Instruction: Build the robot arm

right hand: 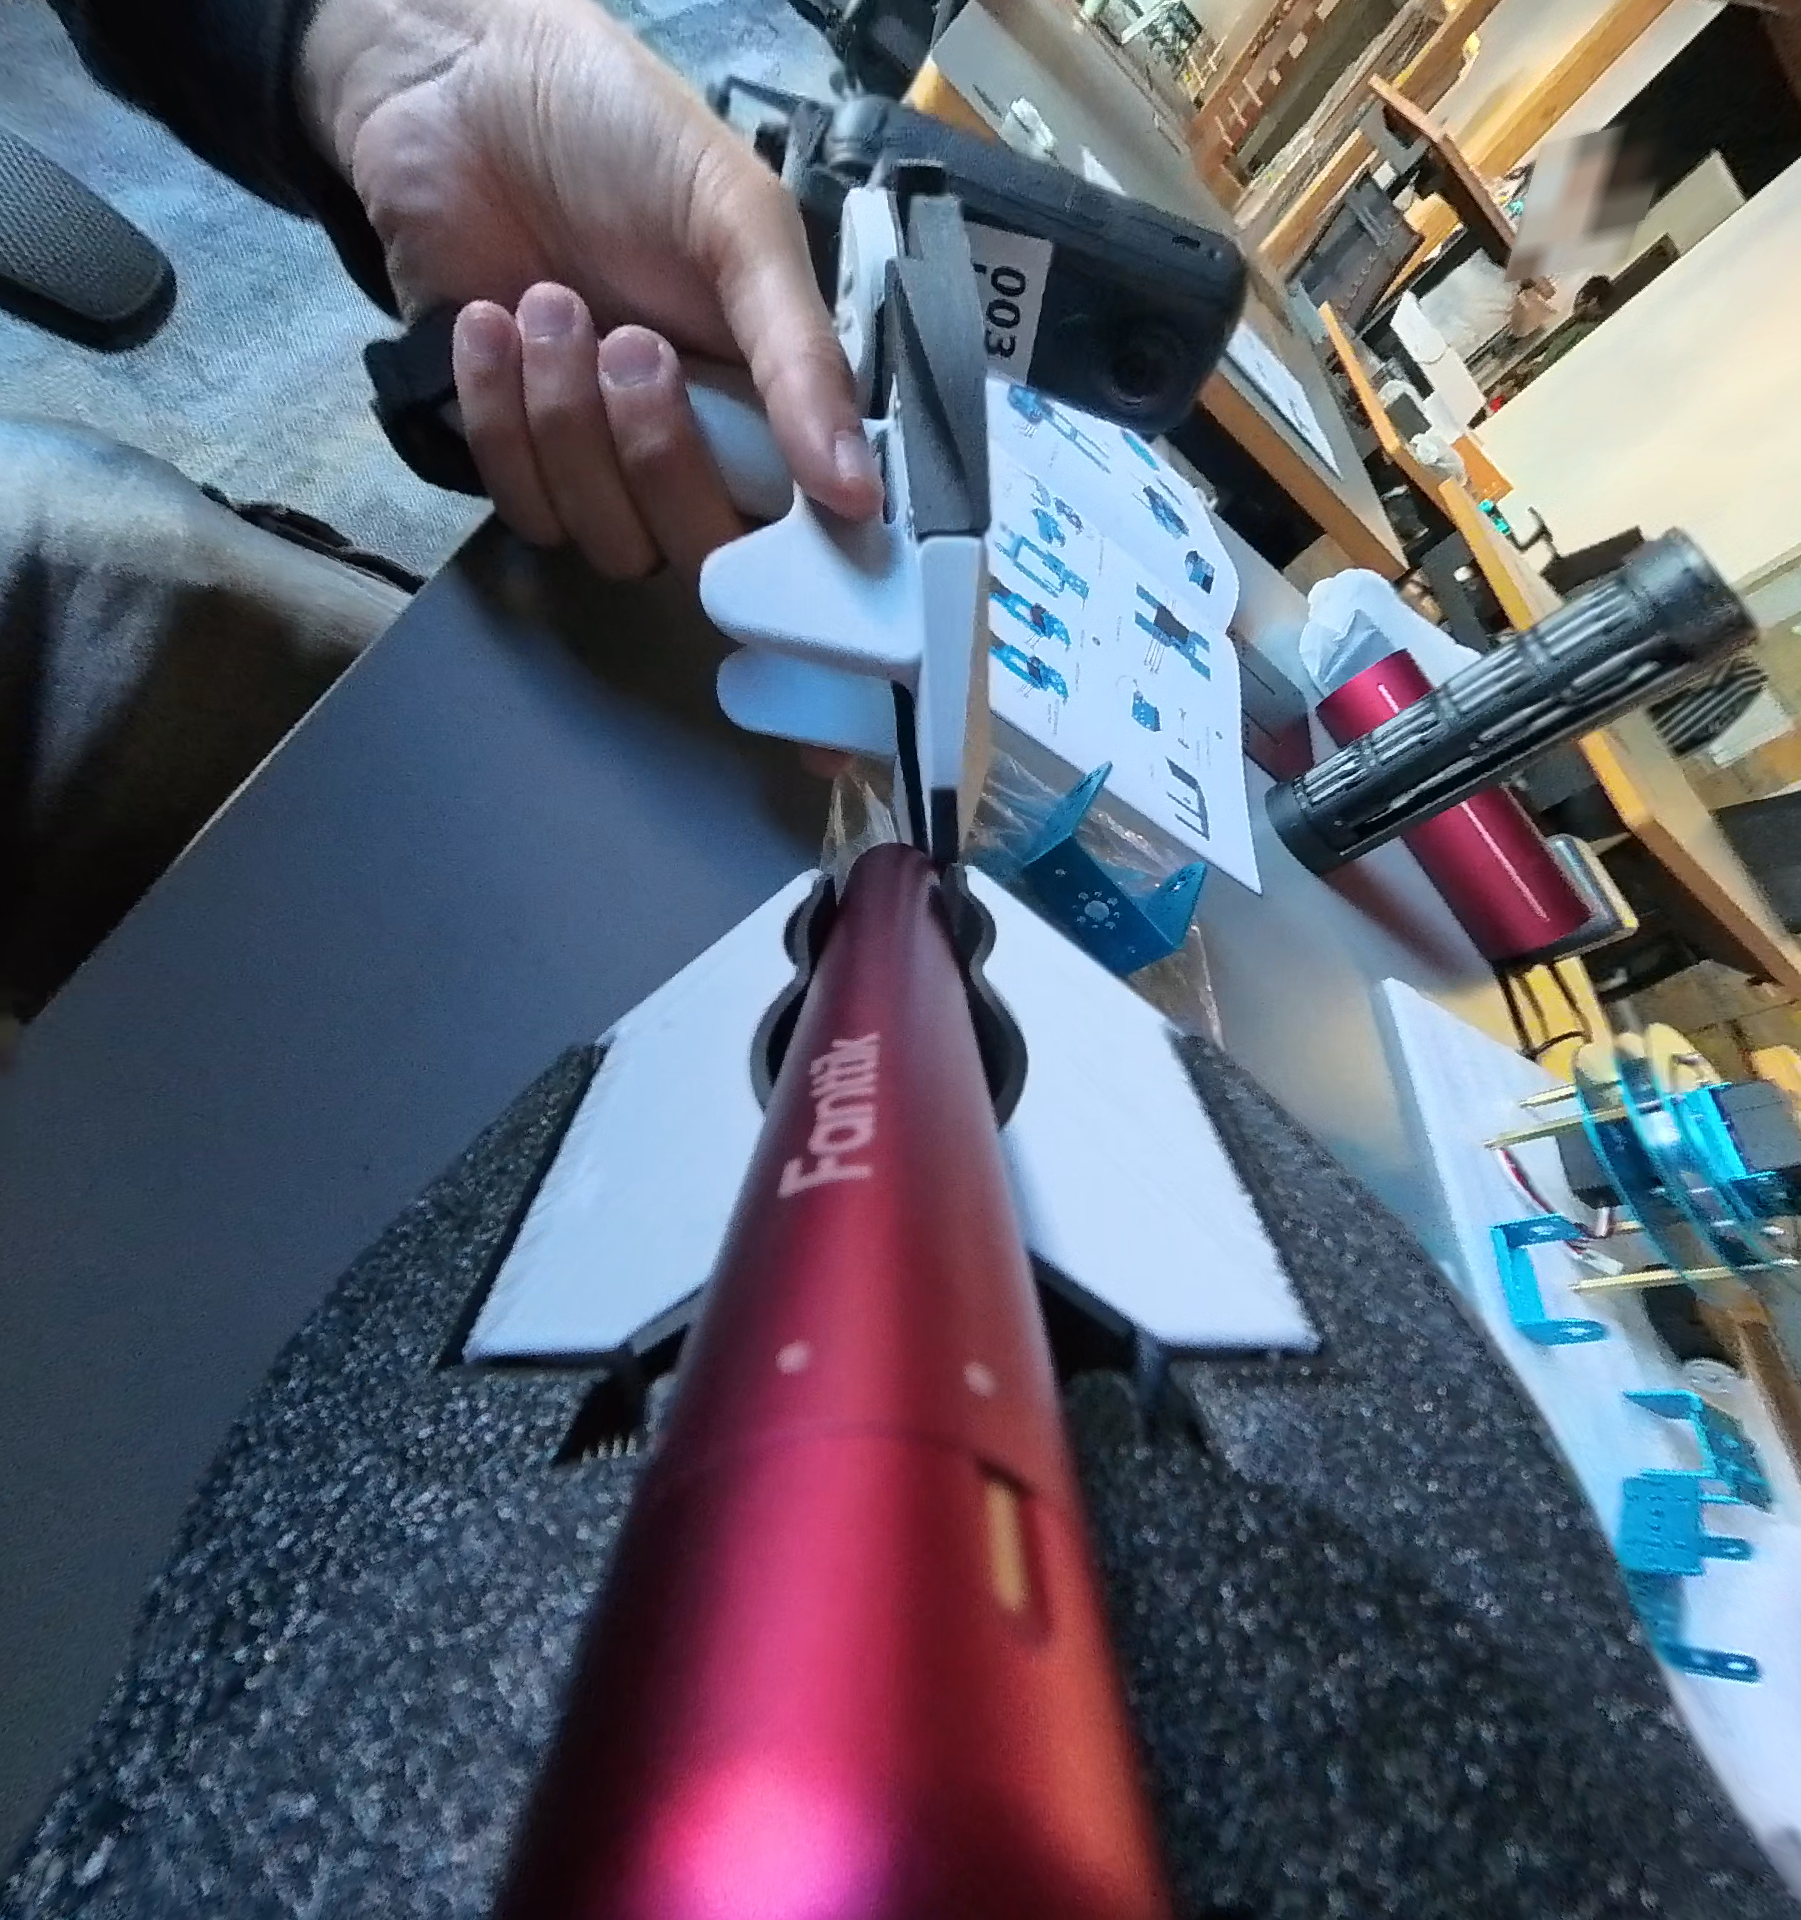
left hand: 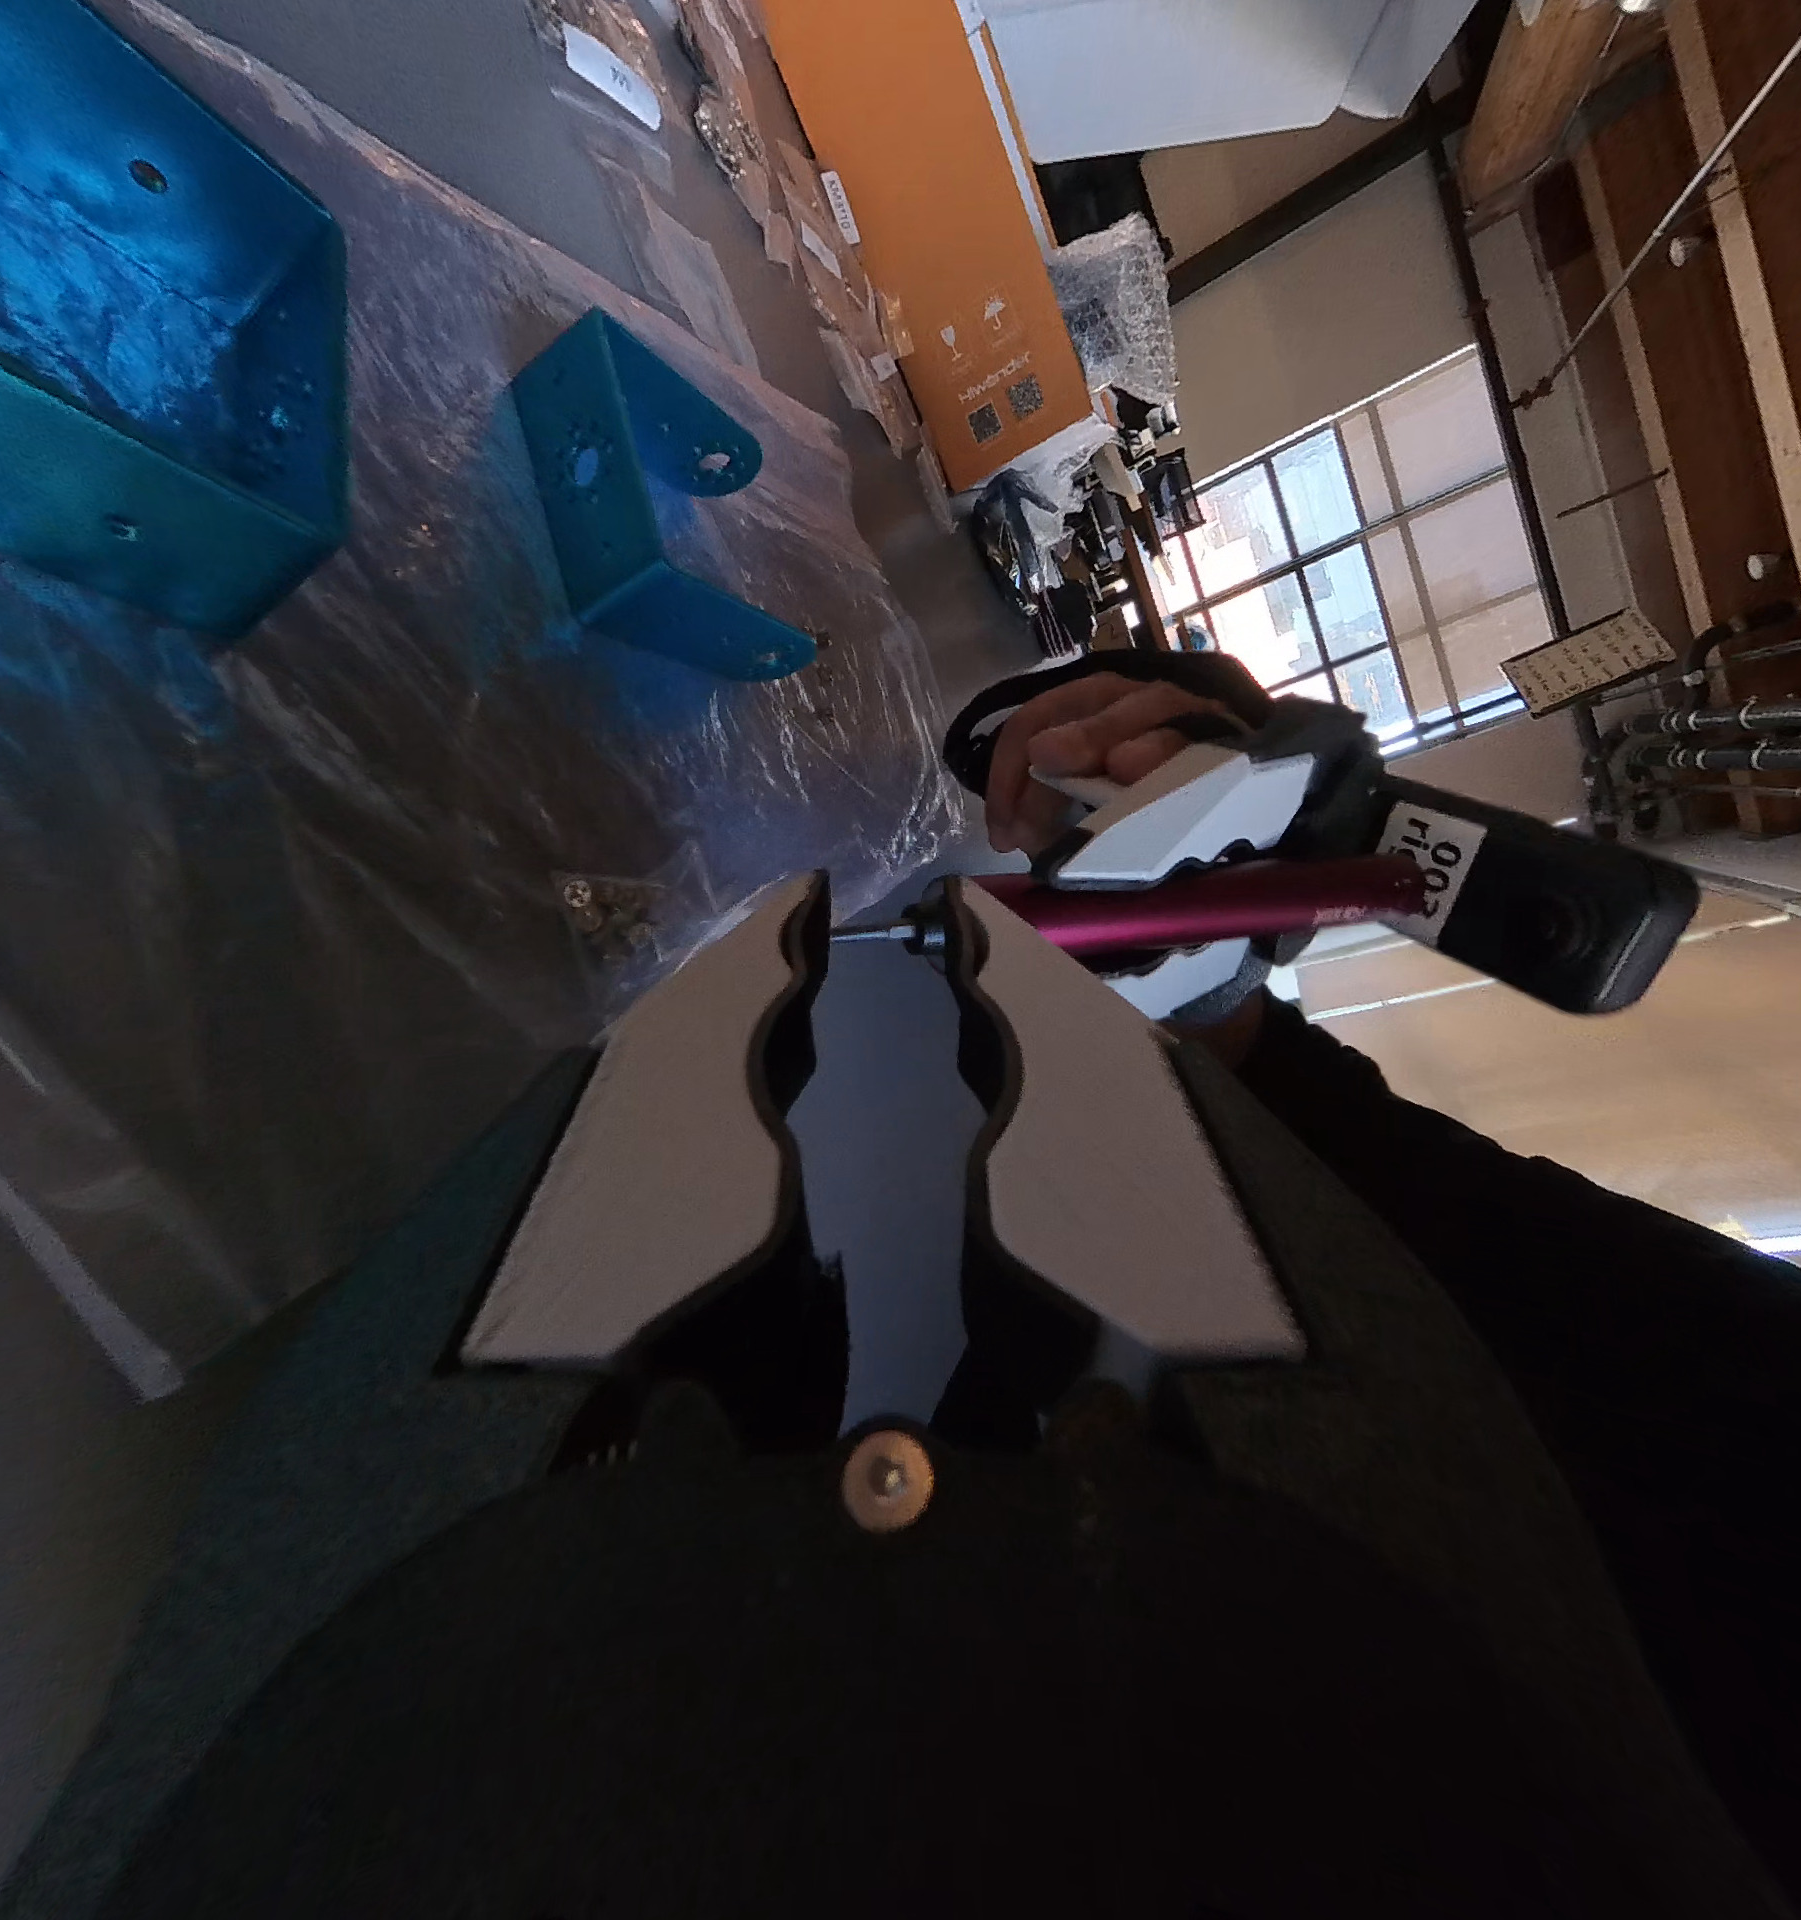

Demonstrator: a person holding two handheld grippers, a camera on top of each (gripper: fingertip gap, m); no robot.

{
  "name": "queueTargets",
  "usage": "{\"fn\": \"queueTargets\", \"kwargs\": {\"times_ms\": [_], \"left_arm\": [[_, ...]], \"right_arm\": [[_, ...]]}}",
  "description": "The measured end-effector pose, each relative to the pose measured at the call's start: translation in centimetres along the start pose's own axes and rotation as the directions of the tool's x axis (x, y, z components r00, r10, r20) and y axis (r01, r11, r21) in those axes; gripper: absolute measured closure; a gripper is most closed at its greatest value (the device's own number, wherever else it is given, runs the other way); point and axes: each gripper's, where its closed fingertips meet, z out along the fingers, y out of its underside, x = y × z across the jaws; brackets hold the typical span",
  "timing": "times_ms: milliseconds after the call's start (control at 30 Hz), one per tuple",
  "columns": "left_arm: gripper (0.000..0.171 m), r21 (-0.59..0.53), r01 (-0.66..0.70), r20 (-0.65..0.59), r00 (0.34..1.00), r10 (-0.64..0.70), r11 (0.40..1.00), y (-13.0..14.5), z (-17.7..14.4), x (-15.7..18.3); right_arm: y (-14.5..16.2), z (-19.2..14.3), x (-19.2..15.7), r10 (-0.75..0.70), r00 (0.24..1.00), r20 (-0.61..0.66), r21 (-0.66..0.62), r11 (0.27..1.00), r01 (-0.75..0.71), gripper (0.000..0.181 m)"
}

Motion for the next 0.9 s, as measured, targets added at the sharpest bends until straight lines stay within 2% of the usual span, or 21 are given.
{"fn": "queueTargets", "kwargs": {"times_ms": [133,233,300,367,433,500,633,733,900], "left_arm": [[0.149,0.029,-0.072,-0.001,0.997,0.072,0.997,-1.1,-1.3,0.3],[0.149,-0.026,-0.246,0.06,0.967,0.248,0.969,-1.1,-2.4,0.1],[0.149,-0.122,-0.441,0.12,0.883,0.454,0.889,-0.4,-2.7,-0.3],[0.149,-0.227,-0.607,0.207,0.734,0.647,0.761,-0.2,-2.6,-1.3],[0.149,-0.285,-0.701,0.238,0.608,0.757,0.653,-0.1,-2.2,-1.3],[0.149,-0.301,-0.754,0.281,0.516,0.809,0.585,-0.7,-1.9,-1.4],[0.15,-0.358,-0.762,0.238,0.484,0.842,0.539,0.5,-1.0,-1.6],[0.15,-0.373,-0.768,0.255,0.455,0.853,0.521,0.4,-0.8,-1.9],[0.15,-0.387,-0.763,0.26,0.448,0.856,0.517,0.2,-0.7,-2.2]], "right_arm": [[0.4,-0.2,0.4,0.068,0.997,0.021,-0.007,0.998,-0.068,0.16],[0.6,-0.3,0.5,0.088,0.996,0.025,-0.007,0.996,-0.088,0.159],[0.7,-0.2,0.5,0.082,0.996,0.021,-0.014,0.997,-0.082,0.159],[0.8,-0.1,0.4,0.079,0.997,0.024,-0.019,0.997,-0.078,0.159],[0.9,0.0,0.4,0.077,0.997,0.02,-0.026,0.997,-0.077,0.159],[0.8,0.0,0.3,0.079,0.997,0.023,-0.023,0.997,-0.079,0.159],[1.0,0.0,0.4,0.086,0.996,0.024,-0.028,0.996,-0.085,0.159],[1.0,0.0,0.4,0.092,0.995,0.029,-0.025,0.996,-0.091,0.159],[1.1,0.0,0.4,0.092,0.995,0.031,-0.025,0.995,-0.092,0.16]]}}
